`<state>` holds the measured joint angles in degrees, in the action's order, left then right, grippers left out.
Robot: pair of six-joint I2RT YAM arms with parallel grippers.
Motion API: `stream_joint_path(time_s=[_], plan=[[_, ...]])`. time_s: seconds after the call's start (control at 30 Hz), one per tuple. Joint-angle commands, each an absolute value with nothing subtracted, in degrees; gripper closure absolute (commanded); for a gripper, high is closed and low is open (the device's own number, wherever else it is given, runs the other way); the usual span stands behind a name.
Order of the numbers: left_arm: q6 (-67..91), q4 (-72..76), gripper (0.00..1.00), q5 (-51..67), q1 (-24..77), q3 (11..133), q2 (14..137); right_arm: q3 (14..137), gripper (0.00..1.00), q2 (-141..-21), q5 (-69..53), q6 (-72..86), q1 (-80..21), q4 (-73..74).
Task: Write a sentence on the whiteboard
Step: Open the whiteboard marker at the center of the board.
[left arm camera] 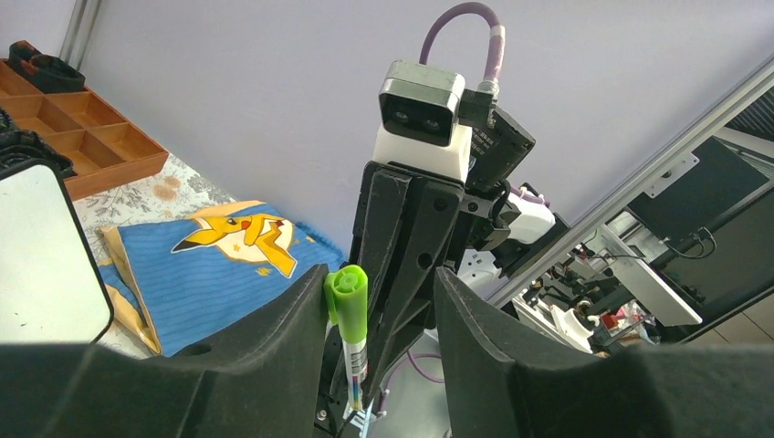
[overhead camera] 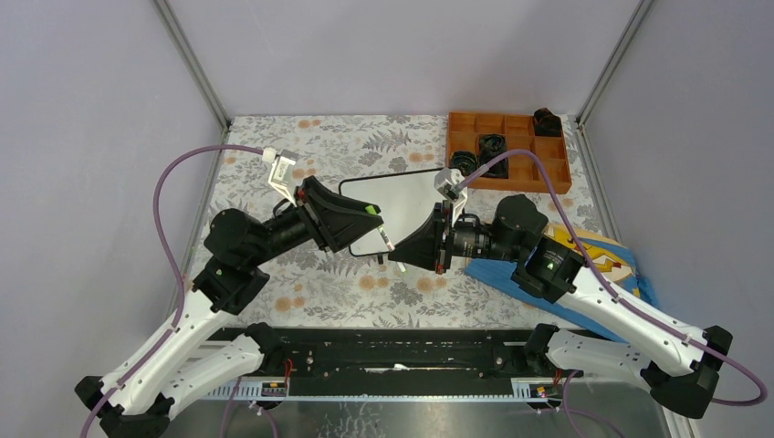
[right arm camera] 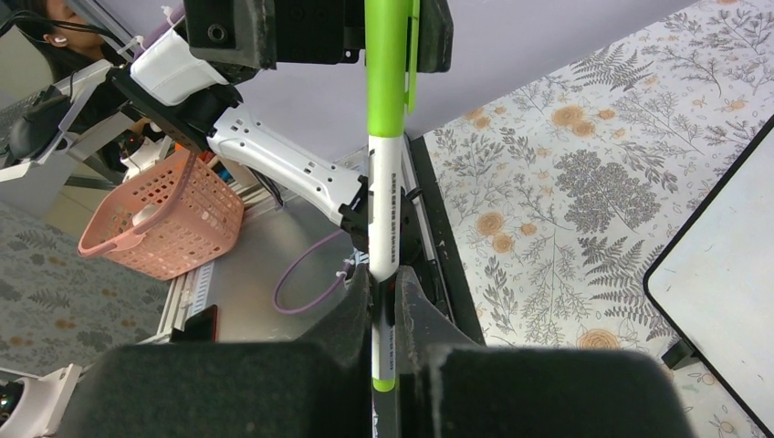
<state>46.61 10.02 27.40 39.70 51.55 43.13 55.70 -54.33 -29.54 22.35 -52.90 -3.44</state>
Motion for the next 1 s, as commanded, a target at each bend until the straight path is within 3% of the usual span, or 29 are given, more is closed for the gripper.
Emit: stream_joint_path(time_s=[0.0, 0.13, 0.37, 0.5, 0.63, 0.67, 0.8, 0.87, 0.97], plan=[[47.8, 10.5, 0.49, 27.8, 39.7, 50.8, 43.0, 56.3, 1.00, -53.1, -28.5, 23.4, -53.0, -5.6], [48.1, 10.5, 0.50, 27.9, 39.7, 50.6, 43.4, 56.3, 1.00, -53.2, -28.7, 23.8, -52.9, -5.8], [47.2, 9.5, 0.64, 28.3, 39.8, 51.1, 44.1, 56.4, 1.00, -53.6, -28.8, 24.1, -53.0, -6.3], [46.1, 8.8, 0.75, 27.2, 39.8, 51.4, 43.8, 56.5, 1.00, -54.0, -28.9, 24.0, -53.0, -6.3], [45.3, 8.1, 0.92, 26.3, 39.8, 51.3, 43.1, 56.3, 1.00, -54.1, -29.4, 24.4, -53.0, -6.9], [45.2, 8.0, 0.96, 26.2, 39.8, 51.2, 43.0, 56.2, 0.96, -54.1, -29.4, 25.3, -53.0, -7.5], [45.1, 8.1, 1.00, 25.8, 39.8, 50.5, 42.5, 56.4, 0.46, -54.4, -27.2, 29.1, -53.0, -11.0], [45.4, 8.5, 1.00, 25.6, 39.8, 49.9, 42.2, 55.4, 0.39, -54.7, -25.5, 32.1, -52.9, -14.8], [45.7, 8.7, 1.00, 25.4, 39.8, 49.6, 42.0, 55.2, 0.37, -55.7, -24.2, 35.0, -53.0, -18.9]])
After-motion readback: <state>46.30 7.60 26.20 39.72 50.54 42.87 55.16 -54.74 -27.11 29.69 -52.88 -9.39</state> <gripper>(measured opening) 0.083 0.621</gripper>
